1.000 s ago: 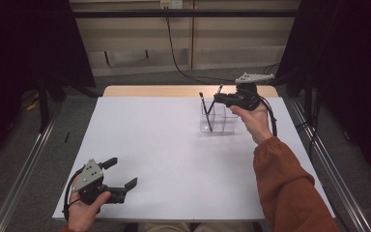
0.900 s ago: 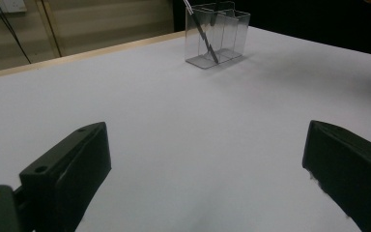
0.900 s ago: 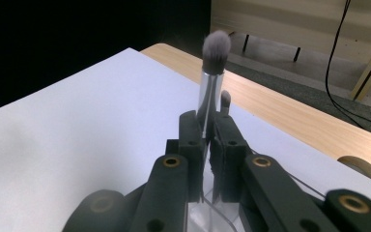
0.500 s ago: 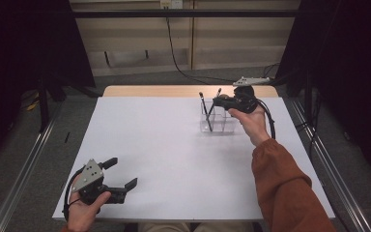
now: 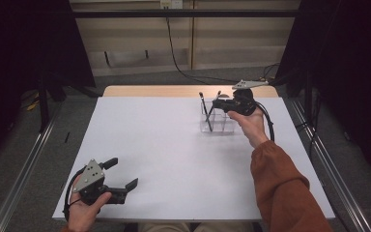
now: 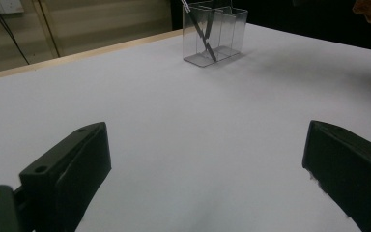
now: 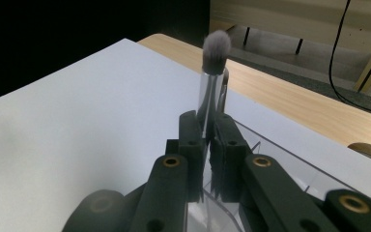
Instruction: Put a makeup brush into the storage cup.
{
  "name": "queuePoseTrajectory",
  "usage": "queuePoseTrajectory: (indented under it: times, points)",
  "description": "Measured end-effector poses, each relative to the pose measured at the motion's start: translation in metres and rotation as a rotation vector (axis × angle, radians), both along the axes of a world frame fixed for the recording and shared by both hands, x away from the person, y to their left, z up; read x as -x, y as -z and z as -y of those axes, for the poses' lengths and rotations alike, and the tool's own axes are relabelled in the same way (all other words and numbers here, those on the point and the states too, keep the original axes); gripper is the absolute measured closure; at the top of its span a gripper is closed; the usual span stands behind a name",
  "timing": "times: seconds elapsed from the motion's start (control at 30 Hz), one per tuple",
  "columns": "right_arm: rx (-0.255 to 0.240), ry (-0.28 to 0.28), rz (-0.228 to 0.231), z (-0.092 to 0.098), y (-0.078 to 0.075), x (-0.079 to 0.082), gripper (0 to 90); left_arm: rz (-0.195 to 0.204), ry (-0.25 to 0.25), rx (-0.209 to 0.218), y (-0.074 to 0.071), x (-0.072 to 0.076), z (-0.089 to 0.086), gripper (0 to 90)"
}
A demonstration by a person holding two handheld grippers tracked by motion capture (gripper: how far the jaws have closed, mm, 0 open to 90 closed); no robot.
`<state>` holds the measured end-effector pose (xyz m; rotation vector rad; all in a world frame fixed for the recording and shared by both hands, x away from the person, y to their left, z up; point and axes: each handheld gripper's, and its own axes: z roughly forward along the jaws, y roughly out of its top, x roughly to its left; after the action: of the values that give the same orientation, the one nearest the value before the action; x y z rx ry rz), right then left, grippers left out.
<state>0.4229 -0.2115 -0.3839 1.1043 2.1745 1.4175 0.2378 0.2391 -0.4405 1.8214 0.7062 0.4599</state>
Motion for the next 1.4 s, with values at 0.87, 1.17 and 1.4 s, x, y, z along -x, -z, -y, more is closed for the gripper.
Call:
queuePoseTrajectory:
  times: [0.87,1.17,1.4]
  points:
    - [-0.034,0.049,0.031,0.005,0.011,0.006,54.4,-0.003,-0.002,0.006,0.000,-0.002,0.000,3.1]
    - [-0.033,0.076,0.059,0.004,0.015,0.011,23.1,-0.005,-0.015,0.008,0.000,-0.003,-0.001,3.1]
    - [-0.051,0.100,0.065,0.004,0.014,0.015,0.6,-0.004,-0.015,0.003,0.000,-0.003,-0.003,3.1]
